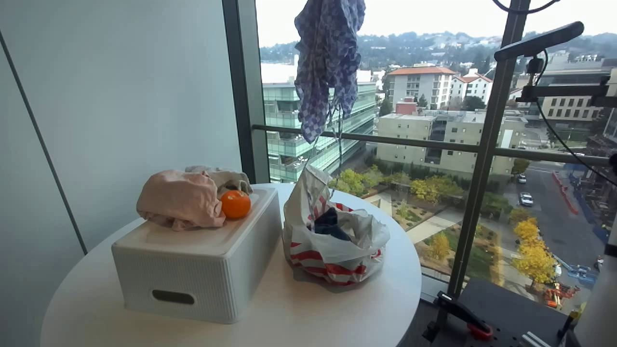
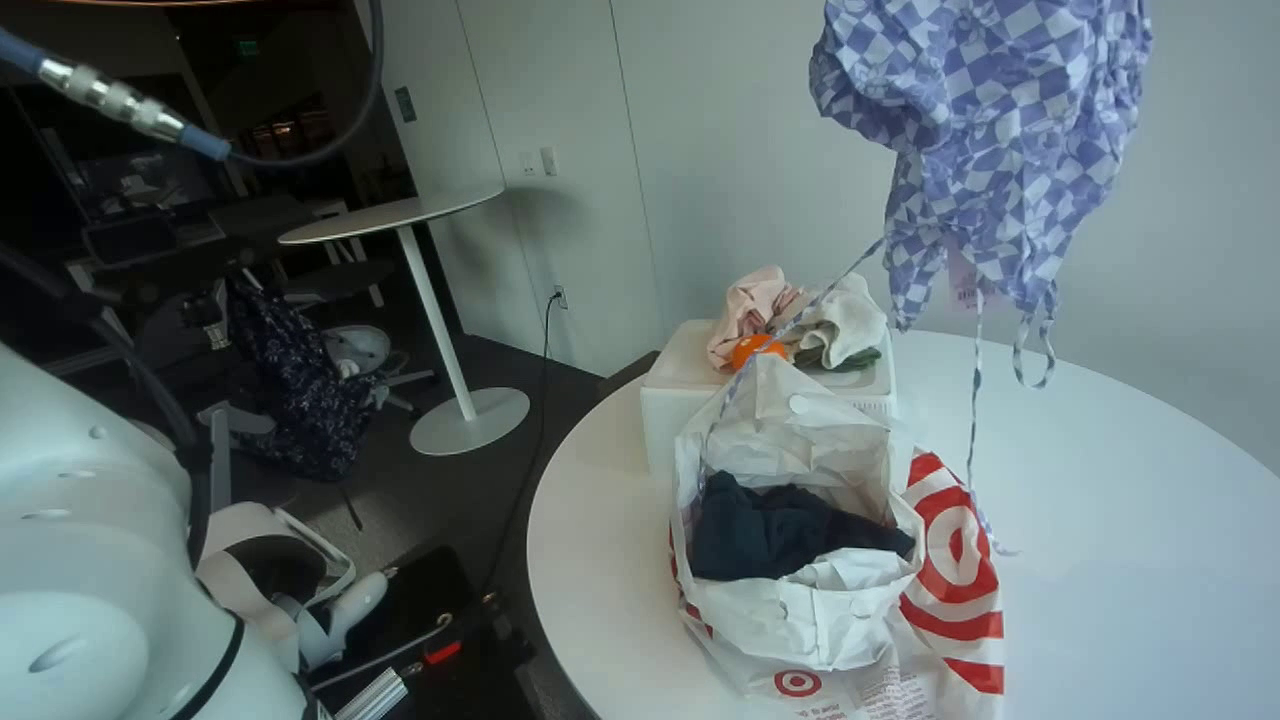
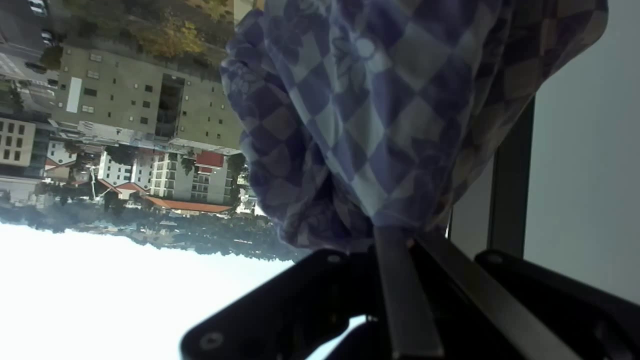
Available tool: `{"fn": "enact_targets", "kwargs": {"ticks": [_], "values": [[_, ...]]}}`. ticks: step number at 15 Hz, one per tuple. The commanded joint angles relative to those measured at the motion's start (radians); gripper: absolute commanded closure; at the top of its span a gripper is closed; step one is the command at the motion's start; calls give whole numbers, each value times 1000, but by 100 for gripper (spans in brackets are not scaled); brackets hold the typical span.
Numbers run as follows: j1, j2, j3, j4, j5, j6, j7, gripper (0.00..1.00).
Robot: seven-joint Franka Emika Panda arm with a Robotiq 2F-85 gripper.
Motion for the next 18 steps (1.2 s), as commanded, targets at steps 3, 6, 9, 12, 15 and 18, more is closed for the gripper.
{"fn": "enact_targets", "kwargs": {"ticks": [3,6,9,12,15,18], "values": [[-41,-91,46,-128,258,-13,-269,99],[-57,-110,72,-189,330,-1,-344,99],[-72,-121,89,-242,384,3,-404,99],[-98,-146,96,-288,412,-1,-436,99],[-126,-181,109,-313,414,-55,-467,99],[-171,-229,133,-336,374,-120,-429,99]]}}
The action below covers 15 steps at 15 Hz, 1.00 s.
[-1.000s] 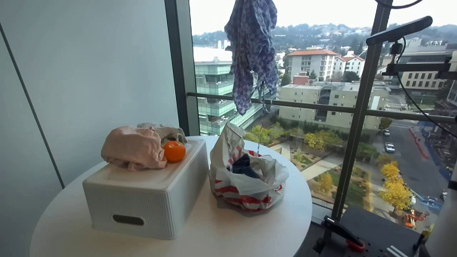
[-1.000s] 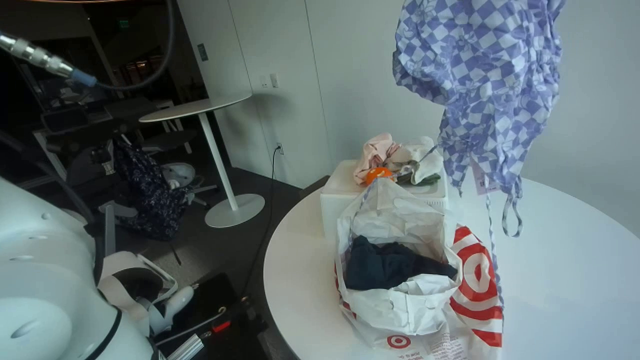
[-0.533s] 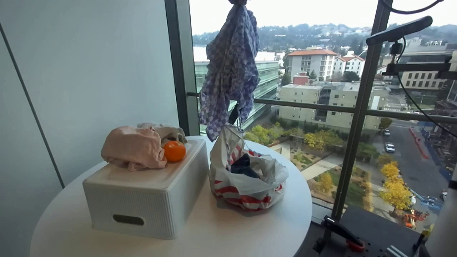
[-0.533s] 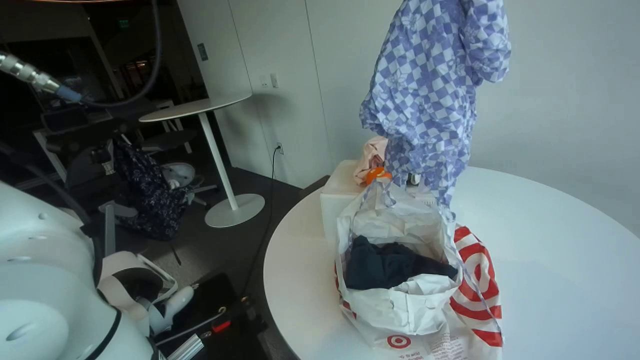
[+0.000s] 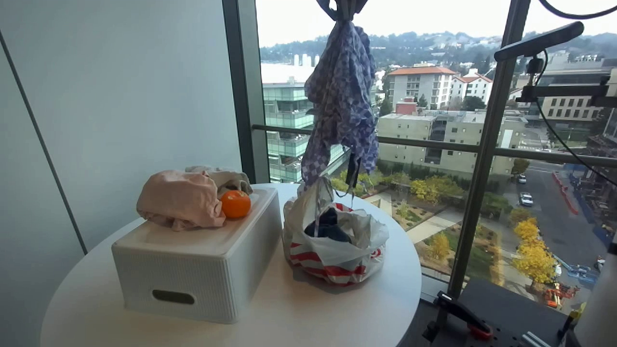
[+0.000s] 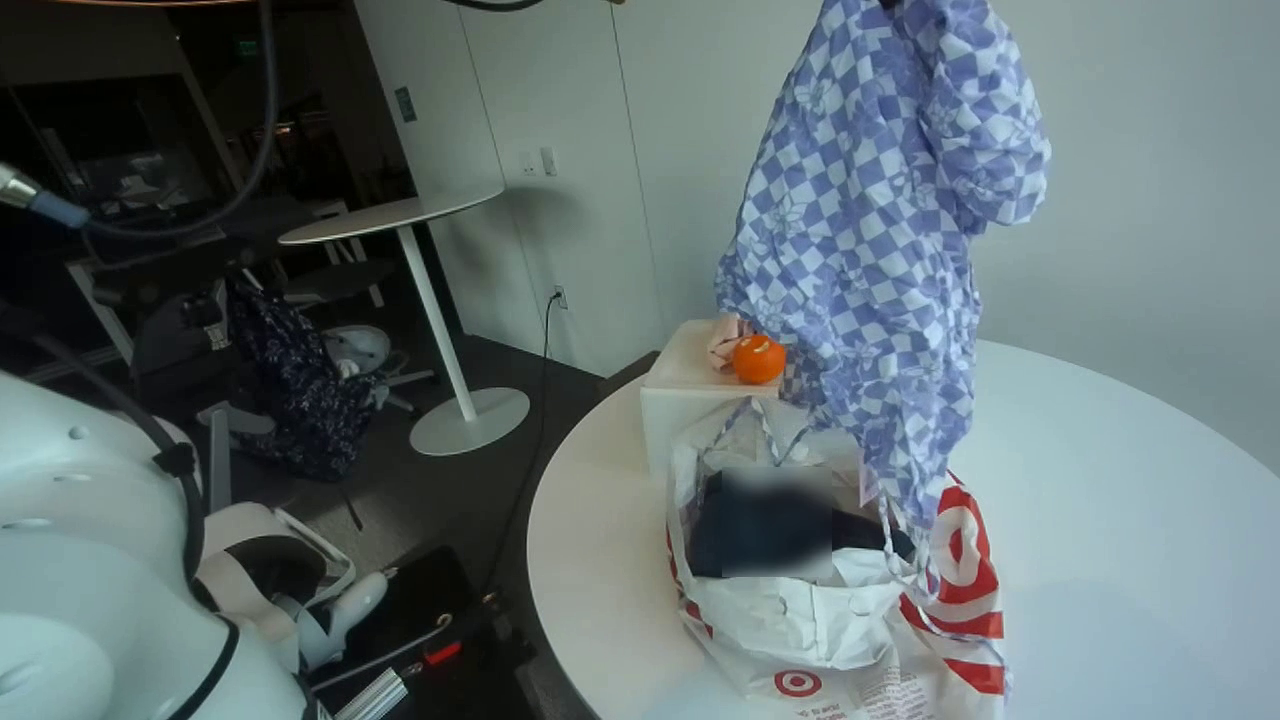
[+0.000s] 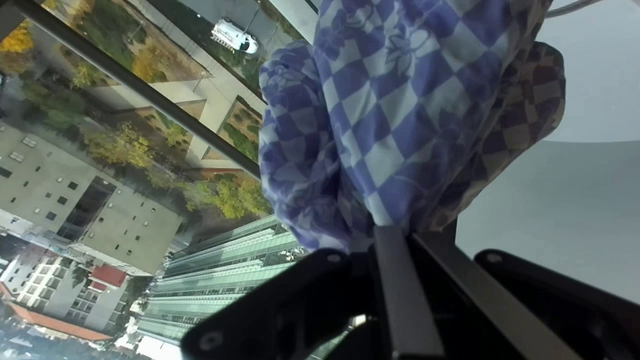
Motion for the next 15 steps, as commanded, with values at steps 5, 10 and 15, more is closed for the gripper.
{"fn": "enact_targets", "kwargs": {"ticks": [5,10,15], "values": [[-130,-132,50,-21,-33,-145,81,99],[-177,-141,39,-2,-28,-235,102,99],[-141,-136,35,-43,-5,-204,52,99]]}}
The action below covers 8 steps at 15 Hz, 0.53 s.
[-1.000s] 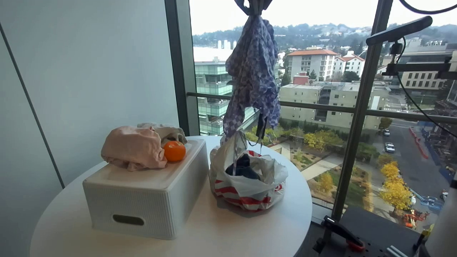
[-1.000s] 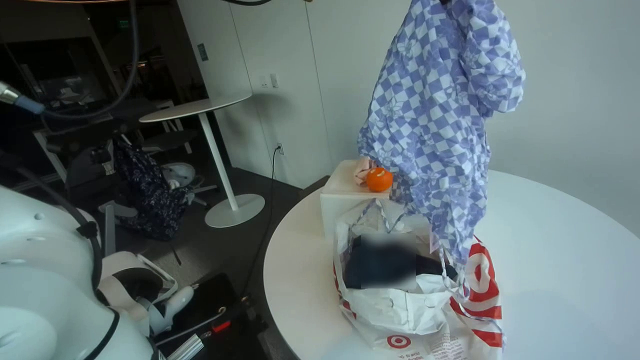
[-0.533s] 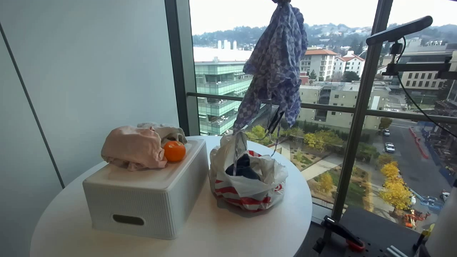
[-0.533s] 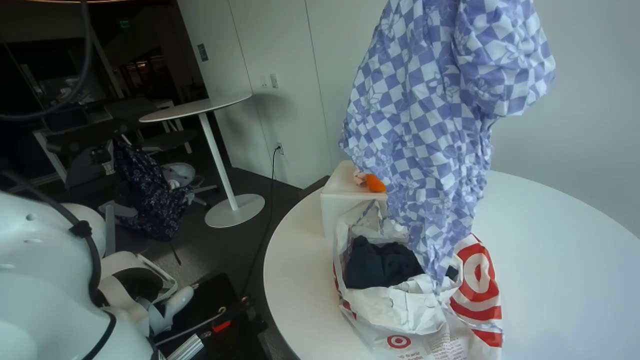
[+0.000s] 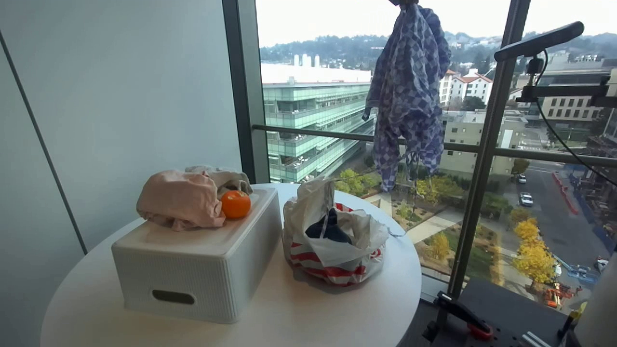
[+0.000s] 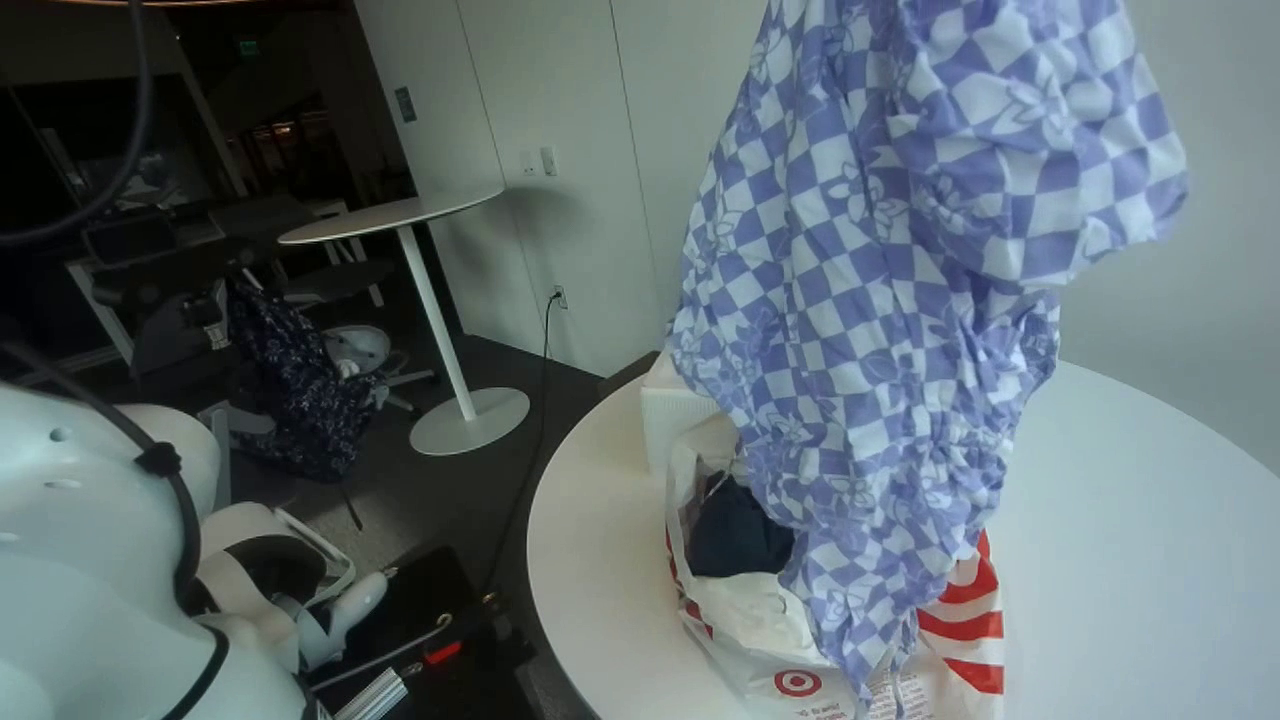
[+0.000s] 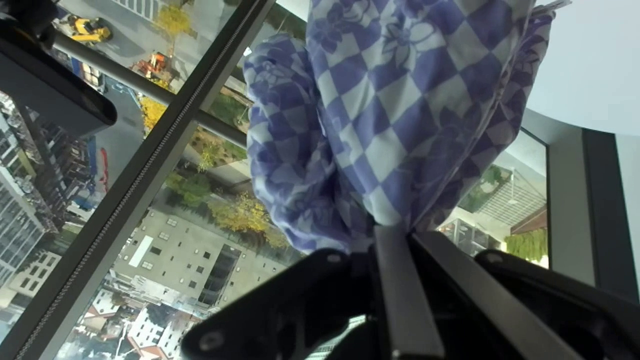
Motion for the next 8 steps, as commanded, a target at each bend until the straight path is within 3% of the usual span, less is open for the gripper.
{"fn": "enact_targets", "kwargs": {"ticks": [1,8], "values": [[40,3,10,-28,12,45,-43,99],[131,64,33,-114,85,159,-138,99]]}}
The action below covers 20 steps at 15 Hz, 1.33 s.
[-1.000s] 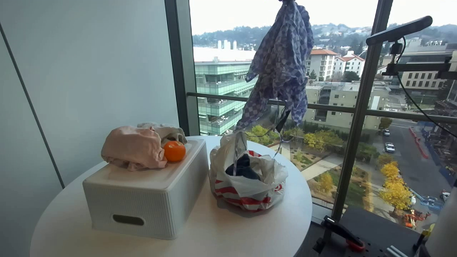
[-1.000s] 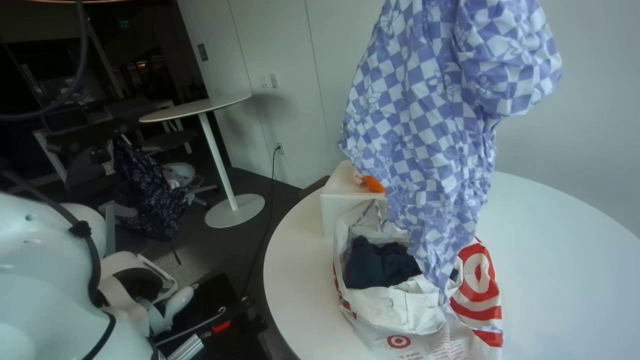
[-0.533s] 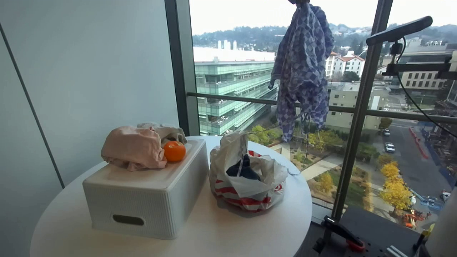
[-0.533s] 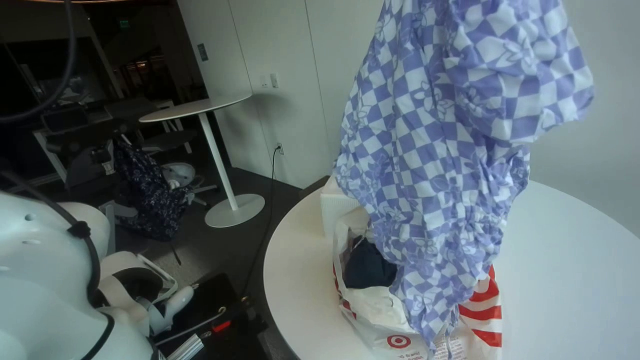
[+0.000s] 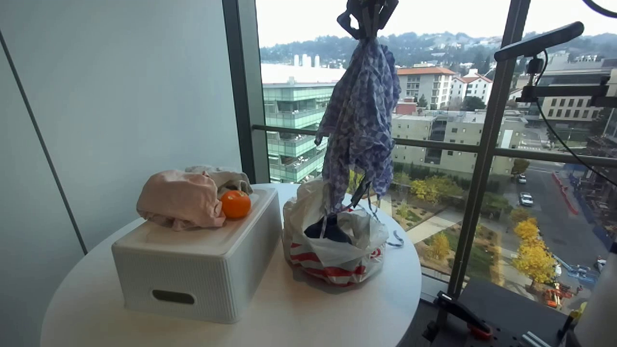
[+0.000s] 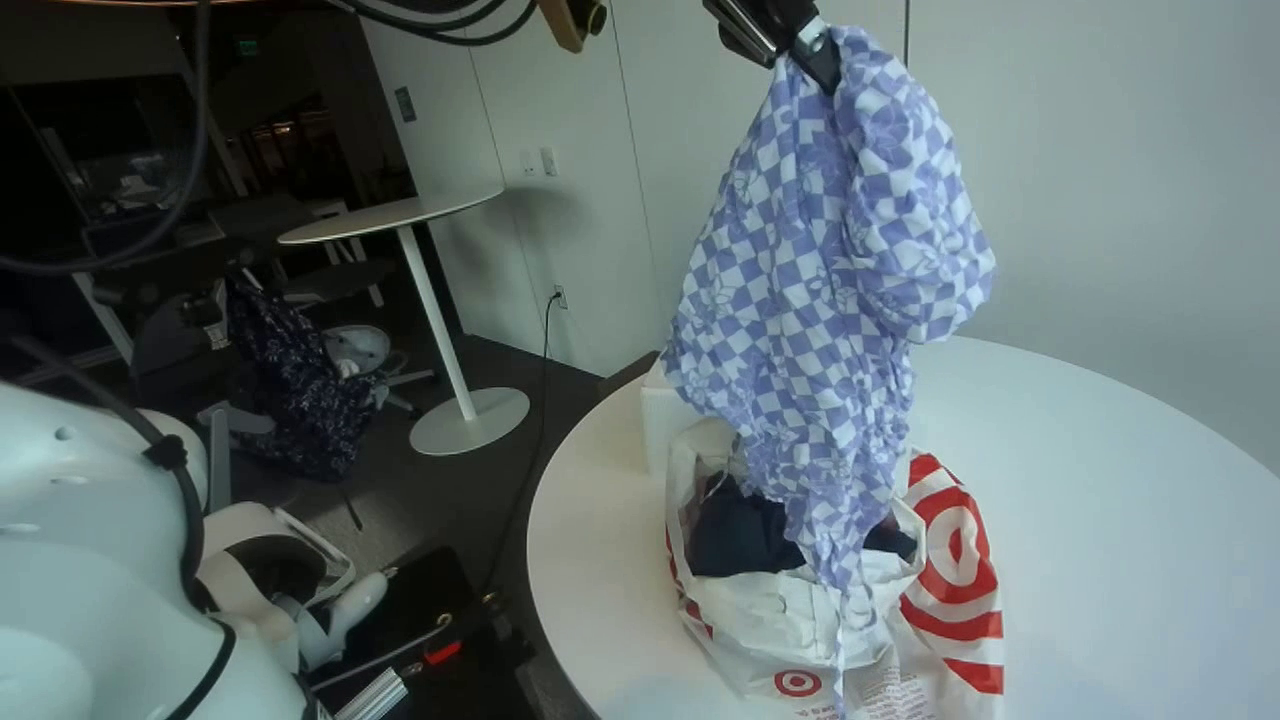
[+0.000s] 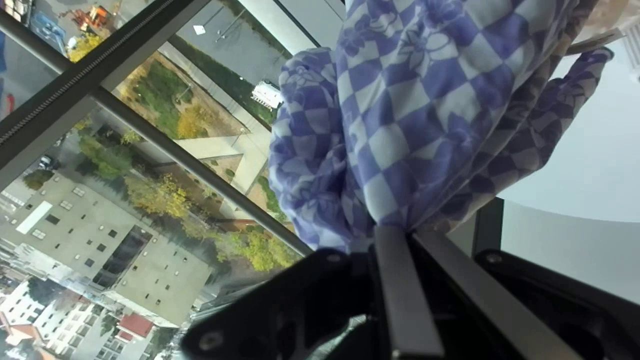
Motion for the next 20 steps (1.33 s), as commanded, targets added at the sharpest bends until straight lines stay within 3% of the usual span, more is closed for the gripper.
{"fn": "enact_targets", "kwargs": {"ticks": [1,4,8,15,20], "values": [[27,22,8,-26,51,74,-81,99],[41,42,-1,-54,120,122,-139,99],[28,80,1,-87,195,101,-189,99],[-33,80,18,-84,136,53,-88,99],[-70,117,34,-63,49,-81,-22,99]]}}
